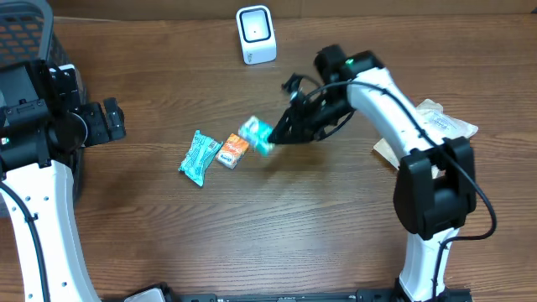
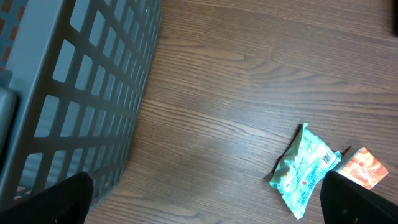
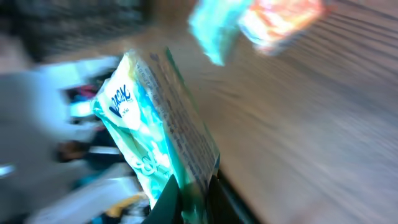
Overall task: Scan the item barcode
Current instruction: 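Grasp the Kleenex pack with the right gripper and lift, then carry the Kleenex pack to the scanner and hold it in front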
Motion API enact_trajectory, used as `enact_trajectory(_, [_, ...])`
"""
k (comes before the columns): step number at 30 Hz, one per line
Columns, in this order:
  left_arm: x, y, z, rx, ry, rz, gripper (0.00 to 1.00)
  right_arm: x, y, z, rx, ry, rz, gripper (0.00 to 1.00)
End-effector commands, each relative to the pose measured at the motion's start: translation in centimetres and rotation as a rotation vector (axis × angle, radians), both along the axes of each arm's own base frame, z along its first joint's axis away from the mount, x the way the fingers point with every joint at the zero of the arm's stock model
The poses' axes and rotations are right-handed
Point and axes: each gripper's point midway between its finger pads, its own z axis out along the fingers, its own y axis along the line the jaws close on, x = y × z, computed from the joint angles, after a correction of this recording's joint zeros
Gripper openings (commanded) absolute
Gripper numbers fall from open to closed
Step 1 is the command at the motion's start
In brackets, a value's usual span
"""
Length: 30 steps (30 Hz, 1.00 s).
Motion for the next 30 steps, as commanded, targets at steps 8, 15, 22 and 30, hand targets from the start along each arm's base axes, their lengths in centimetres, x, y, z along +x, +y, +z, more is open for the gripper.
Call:
enact_trajectory(8, [0.3, -0.3, 0.1, 0.001, -0.005, -0.02, 1.0, 3.3, -2.5, 9.3, 0.492, 0.101, -0.14, 0.04])
enact_trajectory(15, [0.3, -0.3, 0.1, 0.001, -0.005, -0.02, 1.0, 4.2, -3.9, 9.3, 0.478, 0.147, -0.192, 0.04])
enact_trajectory(22, [0.3, -0.3, 0.1, 0.001, -0.005, -0.02, 0.99, 4.5, -3.9, 9.2, 0.481, 0.108, -0.183, 0.04])
enact_trajectory(30, [0.3, -0.3, 0.1, 0.001, -0.005, -0.02, 1.0, 3.6, -3.1, 0.3, -0.061, -0.051, -0.121, 0.04])
